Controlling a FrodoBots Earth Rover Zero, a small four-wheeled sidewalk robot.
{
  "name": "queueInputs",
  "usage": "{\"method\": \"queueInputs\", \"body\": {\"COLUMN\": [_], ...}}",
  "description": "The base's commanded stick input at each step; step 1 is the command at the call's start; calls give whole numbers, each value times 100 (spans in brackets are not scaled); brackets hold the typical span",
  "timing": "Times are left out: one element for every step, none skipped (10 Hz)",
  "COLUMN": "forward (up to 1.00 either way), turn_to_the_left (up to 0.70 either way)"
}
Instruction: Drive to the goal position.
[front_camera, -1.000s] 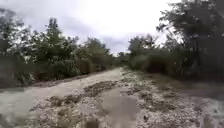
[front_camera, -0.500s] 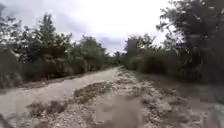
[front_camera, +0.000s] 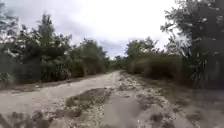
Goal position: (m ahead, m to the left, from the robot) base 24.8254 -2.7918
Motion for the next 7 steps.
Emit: {"method": "queueInputs", "body": {"forward": [70,70,70,70,70,70,70], "turn_to_the_left": [0,0,0,0,0,0,0]}}
